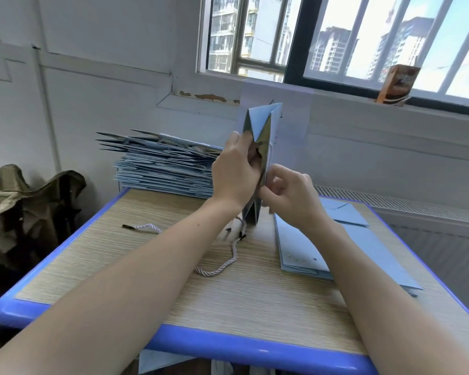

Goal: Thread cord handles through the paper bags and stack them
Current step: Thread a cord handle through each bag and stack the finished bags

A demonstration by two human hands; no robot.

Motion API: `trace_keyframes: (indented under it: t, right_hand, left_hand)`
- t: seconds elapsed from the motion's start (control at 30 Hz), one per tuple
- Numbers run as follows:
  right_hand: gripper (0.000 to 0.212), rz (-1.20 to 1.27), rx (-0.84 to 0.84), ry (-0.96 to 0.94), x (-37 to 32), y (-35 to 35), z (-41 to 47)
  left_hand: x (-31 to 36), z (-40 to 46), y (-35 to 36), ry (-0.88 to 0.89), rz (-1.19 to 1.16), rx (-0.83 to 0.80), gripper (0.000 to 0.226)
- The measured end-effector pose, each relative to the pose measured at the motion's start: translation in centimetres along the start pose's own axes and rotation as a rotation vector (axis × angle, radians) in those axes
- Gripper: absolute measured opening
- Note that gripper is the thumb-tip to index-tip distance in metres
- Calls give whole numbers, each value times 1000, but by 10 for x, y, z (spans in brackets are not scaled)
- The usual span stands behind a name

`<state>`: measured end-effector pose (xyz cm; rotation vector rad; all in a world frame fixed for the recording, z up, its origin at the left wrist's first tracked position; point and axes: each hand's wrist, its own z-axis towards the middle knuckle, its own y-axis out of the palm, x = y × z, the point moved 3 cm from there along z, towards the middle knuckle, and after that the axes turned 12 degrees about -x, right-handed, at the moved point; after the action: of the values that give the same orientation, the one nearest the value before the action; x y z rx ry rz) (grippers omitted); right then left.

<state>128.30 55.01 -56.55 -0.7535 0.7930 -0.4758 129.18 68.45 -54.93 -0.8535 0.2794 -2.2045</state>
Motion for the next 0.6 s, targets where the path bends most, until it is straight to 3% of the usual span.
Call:
trace_keyframes:
  t: [0.1, 0.27, 0.43, 0.6]
  right_hand:
    - [18, 19, 23, 29, 1, -1, 0]
    - [38, -109, 97, 127, 13, -3, 3]
    - [29, -83, 191, 224, 23, -7, 4]
    - [21, -81, 234, 237, 24, -13, 3]
  left_hand:
    - [0, 1, 4, 101, -121, -77, 21]
    - [4, 6, 6, 134, -219, -196, 11]
    - [11, 6, 2, 147, -234, -382, 18]
    - [13, 3, 1, 148, -243, -480, 46]
